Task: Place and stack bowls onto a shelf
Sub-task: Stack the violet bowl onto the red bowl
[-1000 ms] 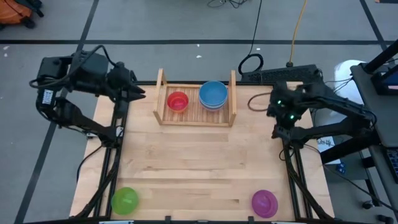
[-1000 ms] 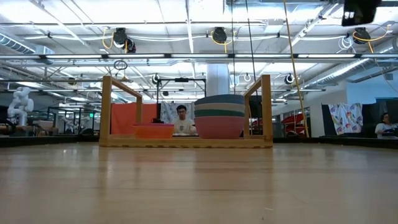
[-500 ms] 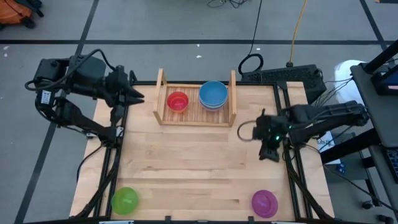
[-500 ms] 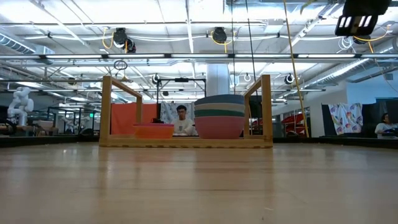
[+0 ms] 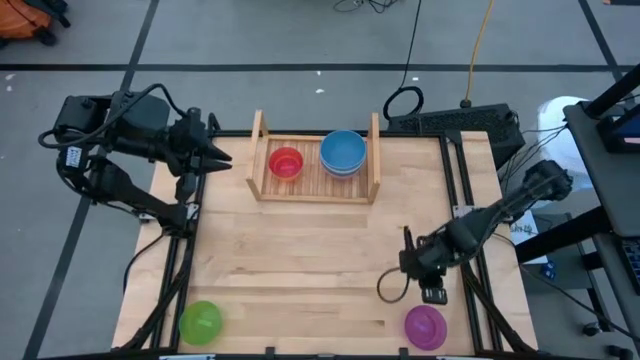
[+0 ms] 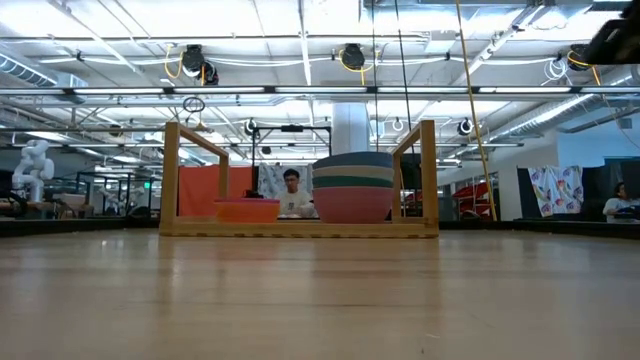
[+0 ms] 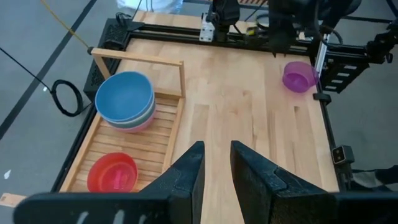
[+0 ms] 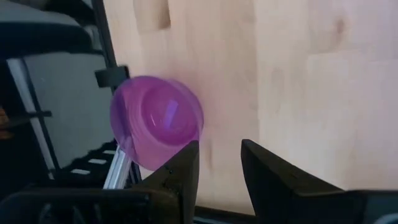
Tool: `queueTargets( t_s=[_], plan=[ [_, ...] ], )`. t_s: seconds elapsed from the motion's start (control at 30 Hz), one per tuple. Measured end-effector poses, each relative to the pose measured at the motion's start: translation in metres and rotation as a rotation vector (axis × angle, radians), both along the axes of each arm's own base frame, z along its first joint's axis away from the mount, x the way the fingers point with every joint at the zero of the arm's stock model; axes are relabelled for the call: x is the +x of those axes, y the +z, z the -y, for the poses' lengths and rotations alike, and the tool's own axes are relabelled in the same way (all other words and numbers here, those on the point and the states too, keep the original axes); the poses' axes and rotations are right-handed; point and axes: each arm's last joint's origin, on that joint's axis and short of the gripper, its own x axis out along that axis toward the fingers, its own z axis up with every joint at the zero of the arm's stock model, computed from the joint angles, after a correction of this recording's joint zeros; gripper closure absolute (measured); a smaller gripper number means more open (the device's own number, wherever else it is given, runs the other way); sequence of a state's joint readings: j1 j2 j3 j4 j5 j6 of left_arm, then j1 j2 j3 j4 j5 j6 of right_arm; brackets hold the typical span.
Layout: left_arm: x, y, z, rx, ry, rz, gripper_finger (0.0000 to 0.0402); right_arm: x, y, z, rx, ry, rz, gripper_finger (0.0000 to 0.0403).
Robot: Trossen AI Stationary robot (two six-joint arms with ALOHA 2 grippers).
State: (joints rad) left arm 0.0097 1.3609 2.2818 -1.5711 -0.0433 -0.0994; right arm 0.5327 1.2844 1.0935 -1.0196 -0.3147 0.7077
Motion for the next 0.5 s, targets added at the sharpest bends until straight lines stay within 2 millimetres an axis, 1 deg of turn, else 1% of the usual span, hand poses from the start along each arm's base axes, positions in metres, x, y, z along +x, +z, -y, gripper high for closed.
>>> queueTargets(
  t_s=[0.17, 0.33, 0.5],
  plan=[
    [0.0, 0.0, 0.0, -0.001, 0.0, 0.0, 0.032, 0.007, -0.018, -0.019, -0.025, 0.029, -0.054, 0.0291],
    [-0.001, 0.0, 0.0, -0.001, 0.0, 0.001, 0.032, 0.016, -0.032, -0.037, -0.013, 0.057, -0.039, 0.0291],
    [-0.002, 0.001, 0.0, -0.004, -0.004, 0.005, 0.032, 0.019, -0.043, -0.047, -0.027, 0.057, -0.069, 0.0291]
  ],
)
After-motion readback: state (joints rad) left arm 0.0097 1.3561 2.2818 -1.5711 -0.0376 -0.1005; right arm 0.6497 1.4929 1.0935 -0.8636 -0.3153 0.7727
